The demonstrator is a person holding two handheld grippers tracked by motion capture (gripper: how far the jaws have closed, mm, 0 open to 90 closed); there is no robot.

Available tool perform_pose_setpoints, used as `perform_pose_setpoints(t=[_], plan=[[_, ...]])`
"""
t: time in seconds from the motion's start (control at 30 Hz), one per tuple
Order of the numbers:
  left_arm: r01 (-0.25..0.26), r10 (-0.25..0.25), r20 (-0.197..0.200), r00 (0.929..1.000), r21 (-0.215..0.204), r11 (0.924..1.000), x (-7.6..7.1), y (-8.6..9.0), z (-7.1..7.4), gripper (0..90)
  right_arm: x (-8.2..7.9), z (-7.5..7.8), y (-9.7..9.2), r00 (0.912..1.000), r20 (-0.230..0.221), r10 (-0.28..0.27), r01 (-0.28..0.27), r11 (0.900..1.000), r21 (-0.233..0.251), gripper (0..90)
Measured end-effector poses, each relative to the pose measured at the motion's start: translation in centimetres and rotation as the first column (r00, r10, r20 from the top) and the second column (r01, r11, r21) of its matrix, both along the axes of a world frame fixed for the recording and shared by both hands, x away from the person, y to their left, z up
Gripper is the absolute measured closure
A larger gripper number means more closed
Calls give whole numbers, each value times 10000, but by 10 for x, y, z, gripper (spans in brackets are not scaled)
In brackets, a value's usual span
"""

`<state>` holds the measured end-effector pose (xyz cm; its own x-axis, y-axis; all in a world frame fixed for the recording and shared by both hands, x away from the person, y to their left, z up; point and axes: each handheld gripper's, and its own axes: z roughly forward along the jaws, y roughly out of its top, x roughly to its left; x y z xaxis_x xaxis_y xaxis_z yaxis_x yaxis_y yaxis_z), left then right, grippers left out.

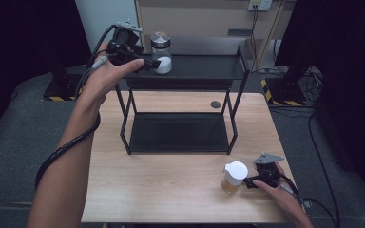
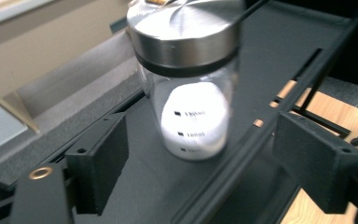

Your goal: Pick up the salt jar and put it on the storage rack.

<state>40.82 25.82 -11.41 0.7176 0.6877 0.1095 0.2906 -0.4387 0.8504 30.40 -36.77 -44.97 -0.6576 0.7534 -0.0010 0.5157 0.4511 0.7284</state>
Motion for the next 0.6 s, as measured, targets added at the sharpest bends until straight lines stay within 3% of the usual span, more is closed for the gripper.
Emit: perform_pose_setpoints(t=[0.1,0.3,0.4,0.47,0.53,0.6], plan=[[495,-494,69,9988,-147,9987,-3,9,-3,197,0,0,0,10000,2,2,-2,10000,0,18],[1383,-1382,341,9898,-8,9904,-9,17,-12,198,0,0,0,10000,2,1,-1,10000,1,18],[2028,-2020,547,9778,-88,9792,-12,18,-20,187,0,0,0,10000,5,2,-2,10000,3,18],[2570,-2556,628,9647,-148,9663,-12,18,-28,175,0,0,0,10000,6,3,-3,10000,2,18],[2971,-2973,658,9525,138,9548,-14,14,-34,153,0,0,0,10000,3,6,-6,10000,7,18],[3186,-3195,692,9451,249,9476,-16,11,-43,139,0,0,0,10000,4,2,-2,10000,7,18]])
